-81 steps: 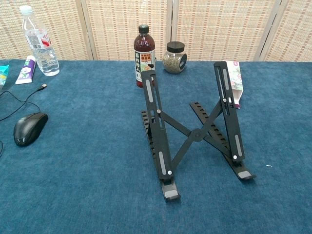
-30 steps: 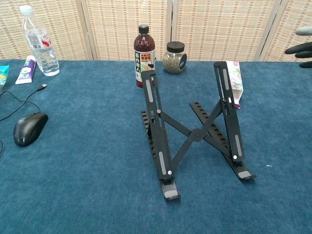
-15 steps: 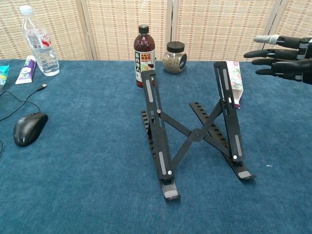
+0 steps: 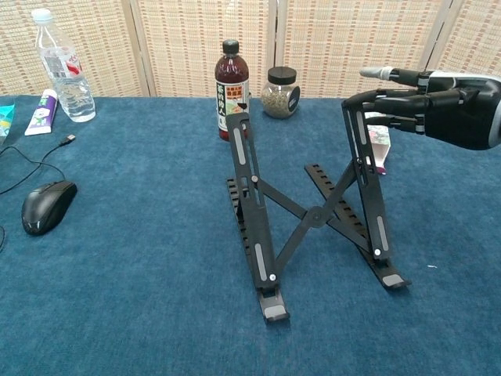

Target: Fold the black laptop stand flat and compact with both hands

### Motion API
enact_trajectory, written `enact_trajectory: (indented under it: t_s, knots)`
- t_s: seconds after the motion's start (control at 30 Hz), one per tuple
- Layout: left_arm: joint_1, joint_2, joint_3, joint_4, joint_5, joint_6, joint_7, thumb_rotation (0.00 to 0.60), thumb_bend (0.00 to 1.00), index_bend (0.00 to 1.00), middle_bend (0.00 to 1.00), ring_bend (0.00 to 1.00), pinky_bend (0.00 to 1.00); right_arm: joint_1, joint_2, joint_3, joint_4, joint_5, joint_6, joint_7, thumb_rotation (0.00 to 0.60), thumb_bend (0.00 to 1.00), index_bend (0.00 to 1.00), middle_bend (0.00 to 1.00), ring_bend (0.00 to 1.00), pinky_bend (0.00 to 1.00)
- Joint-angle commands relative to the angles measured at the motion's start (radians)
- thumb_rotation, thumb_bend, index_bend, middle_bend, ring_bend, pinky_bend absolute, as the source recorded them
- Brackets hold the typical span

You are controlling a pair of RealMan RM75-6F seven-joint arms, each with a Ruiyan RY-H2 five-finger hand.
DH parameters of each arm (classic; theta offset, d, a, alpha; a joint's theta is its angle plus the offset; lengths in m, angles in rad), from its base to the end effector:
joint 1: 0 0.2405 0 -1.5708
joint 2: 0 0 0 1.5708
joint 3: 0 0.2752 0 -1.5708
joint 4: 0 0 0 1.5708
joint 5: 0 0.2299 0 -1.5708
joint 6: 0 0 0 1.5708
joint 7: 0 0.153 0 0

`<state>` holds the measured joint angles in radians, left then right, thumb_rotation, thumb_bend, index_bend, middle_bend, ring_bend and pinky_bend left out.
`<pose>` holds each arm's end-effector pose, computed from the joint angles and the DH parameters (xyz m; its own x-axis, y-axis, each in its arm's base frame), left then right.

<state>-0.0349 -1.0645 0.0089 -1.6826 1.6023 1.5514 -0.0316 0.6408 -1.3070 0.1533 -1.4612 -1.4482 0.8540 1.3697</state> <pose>-0.3209 0.1621 0.1559 0.3562 0.0168 0.9343 0.9330 -0.0622 -0.3546 -0.2182 -0.3661 0.0303 -0.7115 -0.4943 0.4994 -0.6507 0.1951 -0.7338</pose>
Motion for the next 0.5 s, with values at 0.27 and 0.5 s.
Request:
enact_trajectory:
  t_s: [0.27,0.5]
  knots:
    - [0.003,0.003,0.002,0.000,-0.007,-0.002,0.002,0.600,0.12,0.11,0.02,0.00,0.01,0.010,-0.048,0.024,0.040,0.029,-0.010,0.035,0.600,0.00,0.00,0.27,0.12,0.18]
    - [-0.001,0.003,0.000,0.001,-0.009,-0.008,0.002,0.600,0.12,0.11,0.02,0.00,0.01,0.007,-0.047,0.023,0.053,0.016,0.000,0.052,0.600,0.00,0.00,0.27,0.12,0.18]
